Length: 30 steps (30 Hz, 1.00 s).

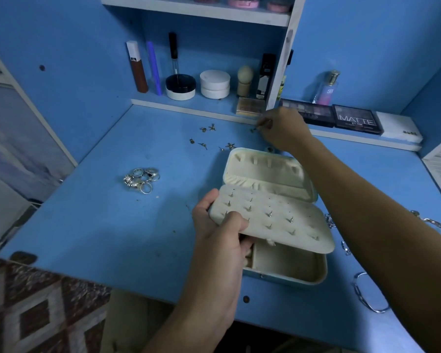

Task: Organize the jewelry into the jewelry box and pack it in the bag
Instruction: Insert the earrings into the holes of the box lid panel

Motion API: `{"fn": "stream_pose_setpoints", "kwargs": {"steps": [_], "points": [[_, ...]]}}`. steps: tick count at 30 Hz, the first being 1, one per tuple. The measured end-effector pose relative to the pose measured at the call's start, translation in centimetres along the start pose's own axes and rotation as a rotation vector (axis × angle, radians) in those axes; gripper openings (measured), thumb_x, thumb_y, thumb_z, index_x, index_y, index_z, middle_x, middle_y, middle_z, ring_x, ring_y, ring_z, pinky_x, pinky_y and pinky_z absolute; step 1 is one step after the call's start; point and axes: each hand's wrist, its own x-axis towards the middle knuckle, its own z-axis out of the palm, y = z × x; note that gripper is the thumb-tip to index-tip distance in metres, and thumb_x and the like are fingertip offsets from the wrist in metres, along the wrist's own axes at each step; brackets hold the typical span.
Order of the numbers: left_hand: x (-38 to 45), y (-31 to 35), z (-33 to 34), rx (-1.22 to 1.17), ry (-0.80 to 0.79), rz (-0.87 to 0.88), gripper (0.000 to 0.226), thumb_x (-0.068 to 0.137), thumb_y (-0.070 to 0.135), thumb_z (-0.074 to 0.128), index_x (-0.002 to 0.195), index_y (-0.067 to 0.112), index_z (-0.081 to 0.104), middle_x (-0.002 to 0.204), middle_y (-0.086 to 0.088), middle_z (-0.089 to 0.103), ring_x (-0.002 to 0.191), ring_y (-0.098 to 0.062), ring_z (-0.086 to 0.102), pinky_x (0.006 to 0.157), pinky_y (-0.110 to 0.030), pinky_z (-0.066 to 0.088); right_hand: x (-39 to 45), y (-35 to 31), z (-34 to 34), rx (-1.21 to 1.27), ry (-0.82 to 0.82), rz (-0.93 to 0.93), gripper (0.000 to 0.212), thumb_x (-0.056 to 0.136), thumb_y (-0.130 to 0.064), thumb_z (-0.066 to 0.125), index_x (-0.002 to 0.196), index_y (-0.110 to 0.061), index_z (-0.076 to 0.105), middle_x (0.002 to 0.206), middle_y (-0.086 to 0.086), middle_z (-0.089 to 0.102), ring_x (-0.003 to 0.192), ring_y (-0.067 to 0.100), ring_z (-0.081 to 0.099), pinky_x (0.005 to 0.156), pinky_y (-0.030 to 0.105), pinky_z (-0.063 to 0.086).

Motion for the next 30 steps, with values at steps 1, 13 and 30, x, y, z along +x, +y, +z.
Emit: {"fn": "stream_pose_setpoints", "kwargs": {"steps": [1,13,30], "points": [[0.1,-0.1,-0.1,-0.002,-0.006,0.002,0.052,0.076,0.005,0.056,0.118,0.034,0.052,0.115,-0.001,0.067,0.101,-0.014,0.069,0.087,-0.034,0.056,0.2,-0.1,0.1,-0.011,-0.009,0.012,0.023,0.089,-0.016,0.057,0.100,-0.020,0.076,0.104,0.007,0.074,0.097,0.029,0.066,0.086,0.037,0.057],[0.5,-0.6,-0.3,0.006,0.013,0.004,0.057,0.062,0.013,0.052,0.114,0.036,0.054,0.103,0.003,0.071,0.088,-0.009,0.070,0.082,-0.035,0.057,1.2,-0.6,0.4,-0.163,-0.029,0.111,0.024,0.095,-0.022,0.054,0.112,-0.021,0.071,0.110,0.007,0.069,0.096,0.030,0.064,0.068,0.031,0.045],[0.5,-0.6,-0.2,-0.007,0.023,0.004,0.060,0.062,0.012,0.052,0.117,0.034,0.053,0.112,-0.002,0.068,0.098,-0.015,0.069,0.082,-0.034,0.055,-0.3,0.2,-0.2,0.024,0.036,0.022,0.008,0.088,-0.017,0.054,0.085,-0.012,0.060,0.083,0.008,0.062,0.078,0.026,0.056,0.063,0.031,0.044]]}}
